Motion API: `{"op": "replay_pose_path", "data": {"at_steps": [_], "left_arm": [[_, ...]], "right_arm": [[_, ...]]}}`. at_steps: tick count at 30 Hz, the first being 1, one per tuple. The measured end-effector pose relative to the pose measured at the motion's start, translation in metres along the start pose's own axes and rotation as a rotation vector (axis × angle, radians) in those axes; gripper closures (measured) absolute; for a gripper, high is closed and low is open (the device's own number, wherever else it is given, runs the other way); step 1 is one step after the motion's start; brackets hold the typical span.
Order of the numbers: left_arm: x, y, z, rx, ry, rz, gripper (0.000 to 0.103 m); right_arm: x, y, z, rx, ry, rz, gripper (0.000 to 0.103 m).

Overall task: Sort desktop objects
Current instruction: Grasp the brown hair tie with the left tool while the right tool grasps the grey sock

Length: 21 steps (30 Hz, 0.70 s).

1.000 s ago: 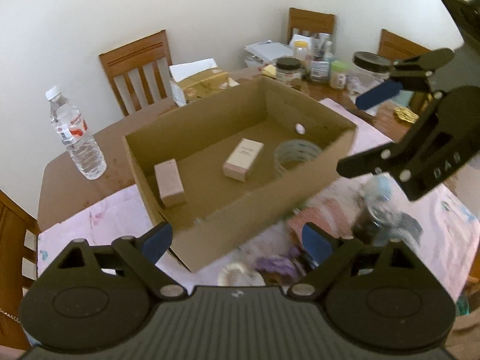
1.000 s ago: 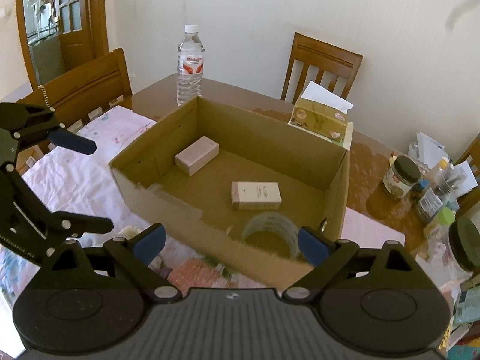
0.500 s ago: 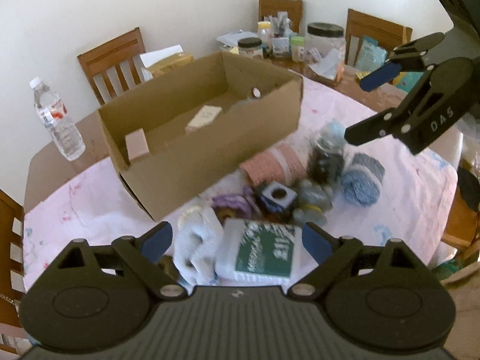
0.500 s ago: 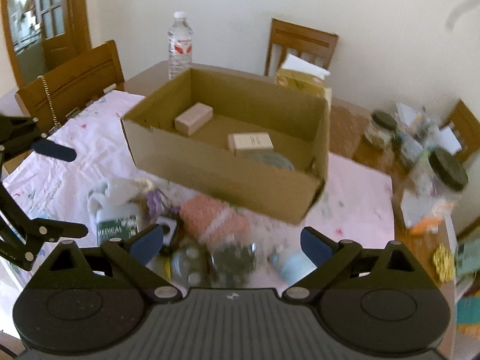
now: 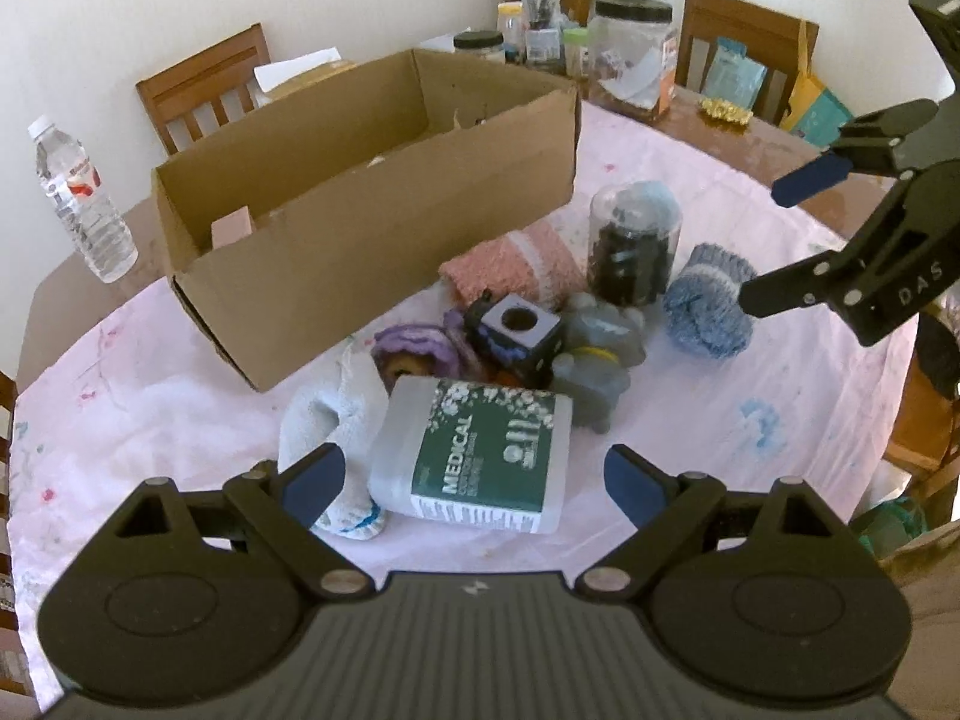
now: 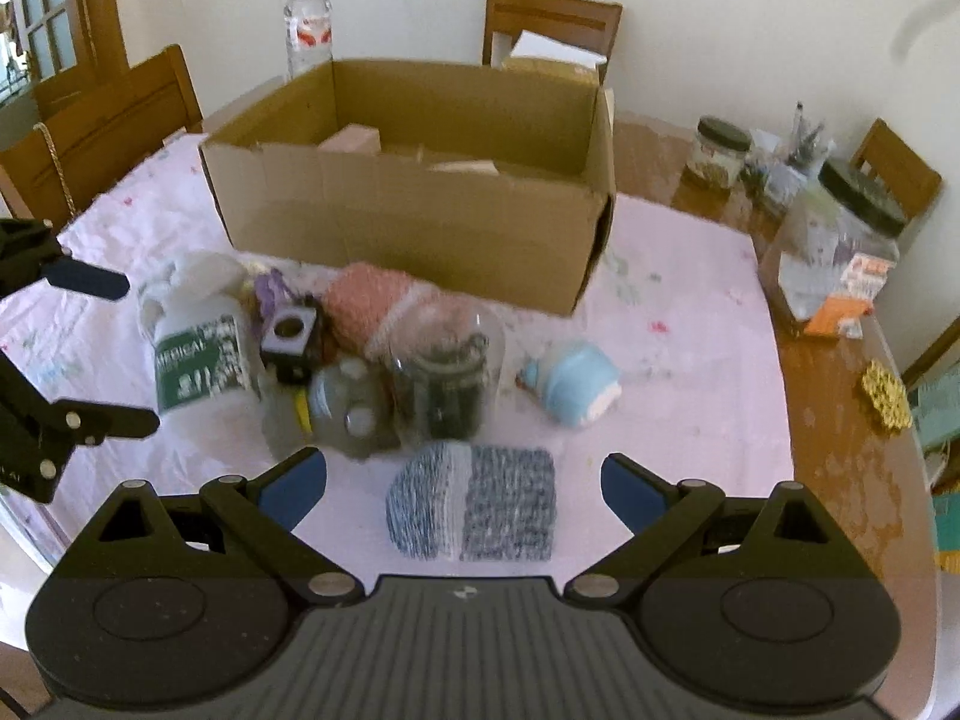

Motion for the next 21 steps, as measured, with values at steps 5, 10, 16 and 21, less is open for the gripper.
{"op": "replay_pose_path", "data": {"at_steps": [5,10,16,21], "left_arm": [[-0.001,0.021,0.016,0.012,0.034,-0.047,0.01],[-0.007,0.061,0.035,0.087,0.083,-0.15,0.01],[-0.022,0.093,0.046,0.163,0.099,-0.197,0.01],[-0.034,0.111,0.048,0.205,0.102,-0.186,0.012]], "right_arm": [[-0.006,-0.005,0.01,-0.037,0.016,-0.004,0.003],[-0.016,-0.013,0.019,-0.05,0.042,0.008,0.003],[-0.026,-0.013,0.028,-0.053,0.067,-0.003,0.003],[-0.039,-0.012,0.032,-0.056,0.087,-0.014,0.003]]}}
Point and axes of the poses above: each gripper's, at about its wrist camera, not at the fingertips, and x roughly against the way its jaws point, y to its left, z to its underside, the point moved 7 cm from there along -x, roughly the way its jaws point, and after that the axes turned 5 degrees about x, right-handed, at the moved point
